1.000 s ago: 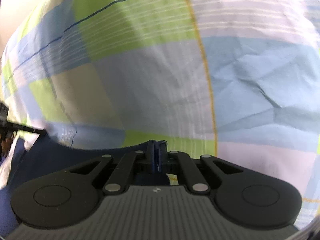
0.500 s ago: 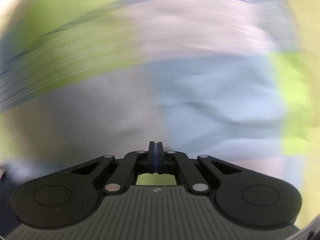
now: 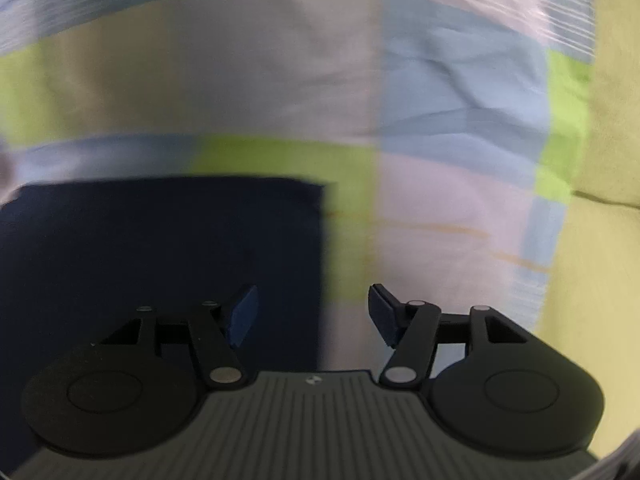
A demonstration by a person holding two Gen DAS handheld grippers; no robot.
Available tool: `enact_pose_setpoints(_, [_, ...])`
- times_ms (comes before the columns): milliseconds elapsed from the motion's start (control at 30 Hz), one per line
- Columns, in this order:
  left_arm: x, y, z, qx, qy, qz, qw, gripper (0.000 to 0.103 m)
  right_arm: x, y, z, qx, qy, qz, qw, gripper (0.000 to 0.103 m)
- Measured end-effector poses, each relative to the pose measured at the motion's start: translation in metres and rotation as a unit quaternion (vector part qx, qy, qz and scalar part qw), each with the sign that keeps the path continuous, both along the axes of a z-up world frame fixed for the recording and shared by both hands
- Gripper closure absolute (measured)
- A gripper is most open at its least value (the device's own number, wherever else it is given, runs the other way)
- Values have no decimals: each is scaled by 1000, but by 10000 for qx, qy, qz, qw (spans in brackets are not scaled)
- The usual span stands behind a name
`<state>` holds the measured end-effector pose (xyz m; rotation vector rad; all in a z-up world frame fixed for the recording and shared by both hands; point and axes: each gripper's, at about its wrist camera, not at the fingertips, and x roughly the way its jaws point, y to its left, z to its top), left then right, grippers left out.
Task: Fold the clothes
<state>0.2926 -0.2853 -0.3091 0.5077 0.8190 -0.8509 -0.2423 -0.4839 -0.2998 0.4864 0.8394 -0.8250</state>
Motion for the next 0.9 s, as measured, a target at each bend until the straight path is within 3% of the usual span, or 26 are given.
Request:
enact_pose_setpoints(33, [0, 20, 1, 145, 28, 26, 9999, 88, 10, 14, 2, 163, -148, 280, 9994, 45])
enact_pose_setpoints(100, [-3, 41, -4, 336, 23, -28, 9994, 70, 33, 42, 6, 497, -435, 838, 9943, 43])
enact_pose_setpoints(133, [-2, 55, -10, 393, 105, -42, 9992, 66, 53, 56, 5, 703, -542, 1109, 9899, 43])
enact_pose_setpoints(233, [9, 76, -23, 389, 261, -14, 9989, 65, 104, 91, 2, 1145, -759, 1786, 9743, 39])
enact_pose_setpoints(367, [38, 84, -35, 233, 515, -239, 9981, 54, 164, 131, -2, 1348, -791, 2216, 9625, 35])
enact_pose_setpoints(467, [52, 66, -53, 269, 828, -918, 9920, 47, 192, 152, -8, 1474, -765, 2217, 9609, 31])
enact_pose_setpoints(533, [58, 57, -68, 313, 1049, -1297, 9855, 53, 205, 160, -17, 1544, -688, 2095, 9631, 31])
enact_pose_setpoints(567, [58, 54, -72, 283, 1131, -1471, 9822, 99, 207, 163, -21, 1555, -634, 2014, 9650, 30])
enact_pose_setpoints(600, [57, 51, -72, 281, 1088, -1607, 9806, 103, 210, 164, -27, 1529, -565, 1931, 9675, 30])
enact_pose_setpoints(700, [50, 48, -59, 298, 472, -1737, 9832, 100, 211, 162, -28, 1424, -437, 1731, 9736, 28])
enact_pose_setpoints(767, [60, 55, -66, 450, 267, -1392, 9889, 94, 214, 167, -30, 1357, -392, 1640, 9763, 28])
enact_pose_setpoints(800, [64, 59, -74, 620, 63, -1133, 9916, 103, 215, 168, -31, 1326, -377, 1607, 9773, 28])
enact_pose_setpoints(833, [69, 64, -87, 976, -397, -719, 9918, 103, 218, 168, -32, 1269, -352, 1550, 9791, 28])
enact_pose_setpoints(900, [82, 71, -106, 1413, -707, -339, 9869, 103, 229, 170, -38, 1196, -315, 1495, 9810, 25])
